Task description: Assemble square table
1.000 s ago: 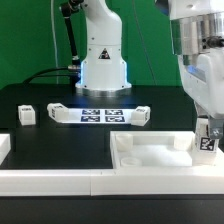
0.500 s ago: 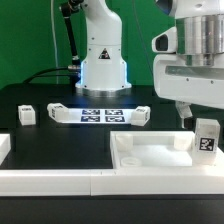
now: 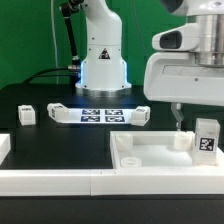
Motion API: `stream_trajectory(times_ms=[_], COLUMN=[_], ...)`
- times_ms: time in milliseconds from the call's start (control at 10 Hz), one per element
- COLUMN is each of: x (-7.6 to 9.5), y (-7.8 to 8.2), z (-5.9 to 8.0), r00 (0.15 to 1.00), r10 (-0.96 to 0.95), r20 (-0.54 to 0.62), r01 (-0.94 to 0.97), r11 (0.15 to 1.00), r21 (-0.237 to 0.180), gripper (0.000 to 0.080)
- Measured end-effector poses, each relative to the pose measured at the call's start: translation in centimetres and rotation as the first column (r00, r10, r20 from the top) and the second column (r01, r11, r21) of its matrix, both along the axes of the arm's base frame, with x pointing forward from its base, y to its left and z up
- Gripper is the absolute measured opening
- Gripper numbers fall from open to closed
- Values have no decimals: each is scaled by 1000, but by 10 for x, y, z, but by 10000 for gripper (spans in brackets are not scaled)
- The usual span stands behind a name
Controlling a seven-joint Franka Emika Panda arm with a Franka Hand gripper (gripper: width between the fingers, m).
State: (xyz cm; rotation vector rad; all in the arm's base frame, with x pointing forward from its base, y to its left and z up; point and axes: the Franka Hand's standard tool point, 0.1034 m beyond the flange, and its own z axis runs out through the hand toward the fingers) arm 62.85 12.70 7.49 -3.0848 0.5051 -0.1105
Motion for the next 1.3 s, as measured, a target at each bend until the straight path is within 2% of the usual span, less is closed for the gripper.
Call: stream_trajectory(times_ms=[200,400,500,600,800,1000,1100,1200,1300], x=[0,0,-1,-1,-1,-2,-2,-2,-2], y=[1,1,-1,-2,-3,-3,-3,-5,-4], z=[0,0,-1,-2,-2,-3,-4,-4,-5], r00=[1000,1000,998,992,968,855,766,626,454], r10=[27,14,-68,-127,-252,-517,-641,-776,-882], r20=[2,1,-3,-5,-9,-26,-45,-77,-123], r01=[-27,-14,68,128,253,518,642,779,889], r11=[1000,1000,998,992,967,854,763,619,439], r21=[1,2,7,11,22,47,69,101,131], gripper=[649,392,392,294,293,293,293,293,293])
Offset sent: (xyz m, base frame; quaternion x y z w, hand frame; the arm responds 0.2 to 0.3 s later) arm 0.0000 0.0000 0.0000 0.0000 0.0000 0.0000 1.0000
